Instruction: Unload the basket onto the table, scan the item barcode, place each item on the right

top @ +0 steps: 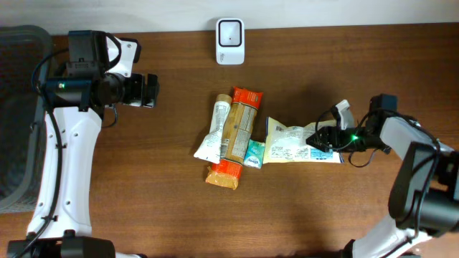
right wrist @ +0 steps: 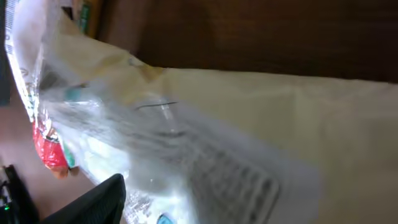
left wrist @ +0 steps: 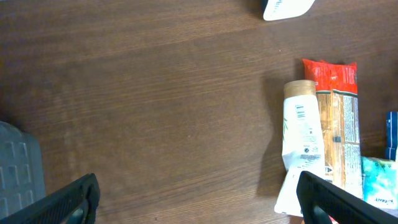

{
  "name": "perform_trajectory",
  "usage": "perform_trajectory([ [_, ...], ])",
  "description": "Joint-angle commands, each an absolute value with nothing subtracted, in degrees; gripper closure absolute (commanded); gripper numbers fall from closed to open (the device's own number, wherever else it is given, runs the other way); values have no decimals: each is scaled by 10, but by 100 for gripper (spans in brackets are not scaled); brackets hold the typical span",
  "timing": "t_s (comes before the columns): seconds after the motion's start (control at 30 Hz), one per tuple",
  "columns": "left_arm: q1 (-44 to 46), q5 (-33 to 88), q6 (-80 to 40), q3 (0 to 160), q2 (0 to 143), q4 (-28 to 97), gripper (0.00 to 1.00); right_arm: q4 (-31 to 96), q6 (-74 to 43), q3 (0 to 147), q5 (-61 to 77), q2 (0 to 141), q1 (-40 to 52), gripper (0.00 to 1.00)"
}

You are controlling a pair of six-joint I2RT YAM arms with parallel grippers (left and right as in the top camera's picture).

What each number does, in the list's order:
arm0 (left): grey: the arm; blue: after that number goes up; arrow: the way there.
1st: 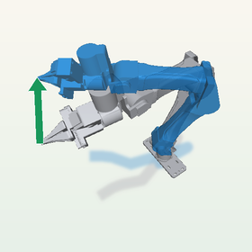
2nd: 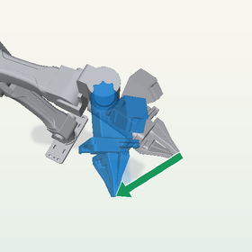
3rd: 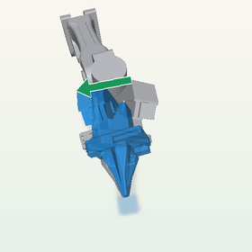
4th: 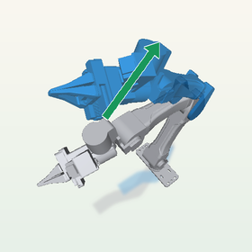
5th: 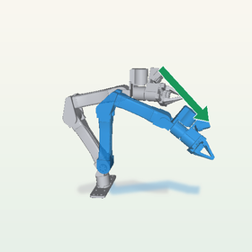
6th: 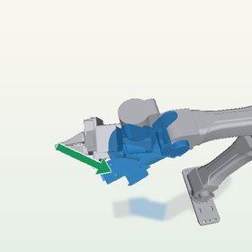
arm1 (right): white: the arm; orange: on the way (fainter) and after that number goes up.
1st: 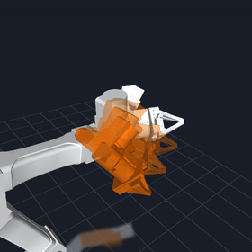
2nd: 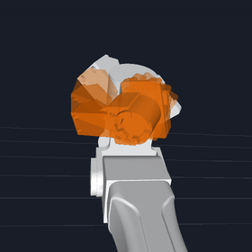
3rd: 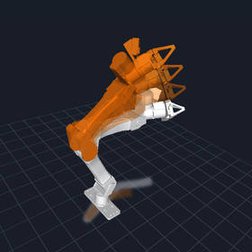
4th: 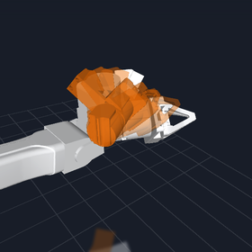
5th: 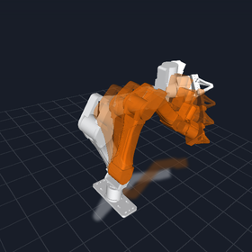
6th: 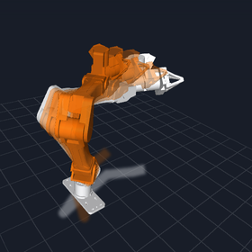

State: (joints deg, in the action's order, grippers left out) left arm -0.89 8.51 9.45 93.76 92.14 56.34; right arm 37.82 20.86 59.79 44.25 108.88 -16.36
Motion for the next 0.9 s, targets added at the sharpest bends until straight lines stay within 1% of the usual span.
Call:
perform_trajectory([
  [0.0, -12, 85, 102, 944, 917, 563, 1, 347, 153, 604, 465, 1140, -164, 27],
  [0.03, -12, 85, 102, 944, 917, 563, 1, 338, 132, 604, 465, 1157, -164, 34],
  [0.07, -12, 85, 102, 944, 917, 563, 1, 331, 115, 604, 465, 1168, -164, 48],
  [0.1, -12, 85, 102, 944, 917, 563, 1, 327, 99, 604, 466, 1180, -164, 77],
  [0.13, -12, 85, 102, 944, 917, 563, 1, 327, 90, 604, 466, 1183, -164, 87],
  [0.17, -12, 85, 102, 944, 917, 563, 1, 328, 80, 604, 472, 1183, -164, 93],
  [0.2, -12, 85, 102, 944, 917, 563, 1, 328, 80, 606, 493, 1183, -166, 96],
  [0.3, -12, 85, 102, 944, 917, 563, 1, 357, 85, 630, 557, 1178, -170, 96],
  [0.47, -12, 85, 102, 944, 917, 563, 1, 604, 226, 781, 572, 1107, -145, 96],
  [0.53, -12, 85, 102, 944, 917, 563, 1, 653, 227, 839, 590, 1067, -130, 96],
  [0.63, -12, 85, 102, 944, 917, 563, 1, 675, 227, 889, 643, 1010, -112, 96],
  [0.7, -12, 85, 102, 944, 917, 563, 1, 661, 227, 896, 719, 970, -111, 96],
  [0.8, -12, 85, 102, 944, 917, 563, 1, 653, 219, 897, 759, 951, -111, 96],
  [0.87, -12, 85, 102, 944, 917, 563, 1, 647, 194, 897, 761, 950, -111, 96],
])
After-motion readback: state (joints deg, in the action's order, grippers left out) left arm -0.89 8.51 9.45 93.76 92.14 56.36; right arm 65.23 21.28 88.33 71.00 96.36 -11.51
